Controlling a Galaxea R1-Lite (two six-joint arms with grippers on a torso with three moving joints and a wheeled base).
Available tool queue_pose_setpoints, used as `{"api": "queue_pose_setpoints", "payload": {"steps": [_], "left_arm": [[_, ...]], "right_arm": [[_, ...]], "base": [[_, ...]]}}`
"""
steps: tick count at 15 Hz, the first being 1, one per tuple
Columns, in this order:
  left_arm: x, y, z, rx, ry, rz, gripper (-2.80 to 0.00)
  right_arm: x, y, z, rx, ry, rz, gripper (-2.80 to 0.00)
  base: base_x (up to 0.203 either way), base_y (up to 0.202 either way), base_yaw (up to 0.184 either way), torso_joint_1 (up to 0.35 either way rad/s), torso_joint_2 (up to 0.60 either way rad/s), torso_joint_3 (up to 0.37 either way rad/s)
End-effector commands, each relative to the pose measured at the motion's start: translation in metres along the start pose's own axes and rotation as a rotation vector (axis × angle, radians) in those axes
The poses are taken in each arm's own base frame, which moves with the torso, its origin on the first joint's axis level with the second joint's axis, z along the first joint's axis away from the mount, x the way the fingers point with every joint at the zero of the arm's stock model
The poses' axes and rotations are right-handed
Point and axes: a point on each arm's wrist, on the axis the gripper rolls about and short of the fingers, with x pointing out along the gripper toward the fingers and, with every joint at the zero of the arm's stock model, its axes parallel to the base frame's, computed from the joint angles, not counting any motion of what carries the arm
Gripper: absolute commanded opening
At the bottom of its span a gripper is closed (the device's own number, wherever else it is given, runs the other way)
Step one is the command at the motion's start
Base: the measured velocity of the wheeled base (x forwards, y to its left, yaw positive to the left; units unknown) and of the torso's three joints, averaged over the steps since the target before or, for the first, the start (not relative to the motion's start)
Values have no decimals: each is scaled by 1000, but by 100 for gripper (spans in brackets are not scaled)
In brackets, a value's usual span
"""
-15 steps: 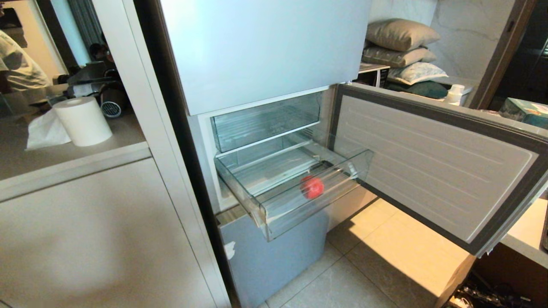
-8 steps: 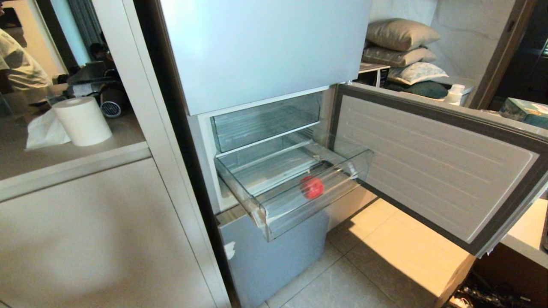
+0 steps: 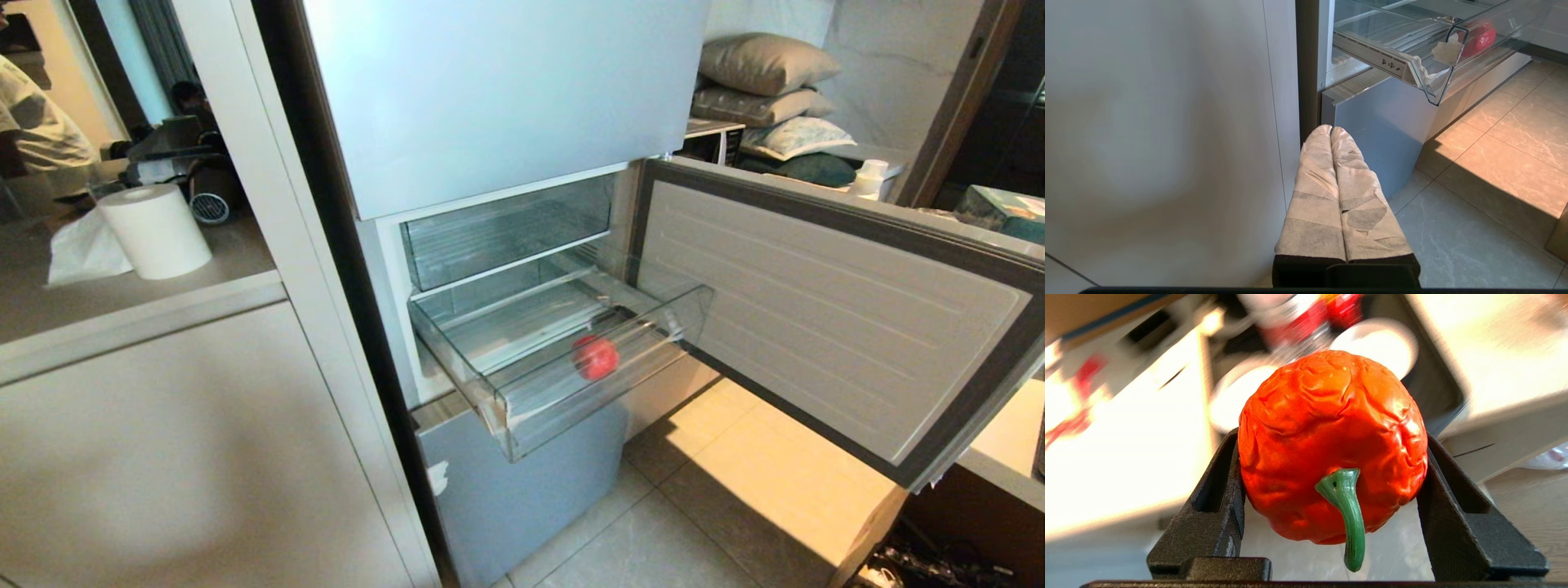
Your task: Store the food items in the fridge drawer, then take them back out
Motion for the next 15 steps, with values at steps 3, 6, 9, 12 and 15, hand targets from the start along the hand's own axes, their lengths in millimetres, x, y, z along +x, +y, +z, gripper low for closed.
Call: {"api": "queue_pose_setpoints", "payload": {"steps": [3,6,9,12,15], "left_arm": [[0,0,0,0,2,0,-280],[0,0,0,0,2,0,-280],[0,0,0,0,2,0,-280],[0,0,0,0,2,0,-280],[0,0,0,0,2,0,-280]], "right_arm": [[82,-32,-11,36,91,-9,-280],[120,-36,-13,53,113,72,-280],[154,-37,-14,53,100,92,-280],[183,-33,-25,44,112,120,-280],[198,-35,-29,54,111,148,-280]], "base": [[0,0,0,0,0,0],[0,0,0,0,0,0],[0,0,0,0,0,0],[0,0,0,0,0,0],[0,0,0,0,0,0]]}}
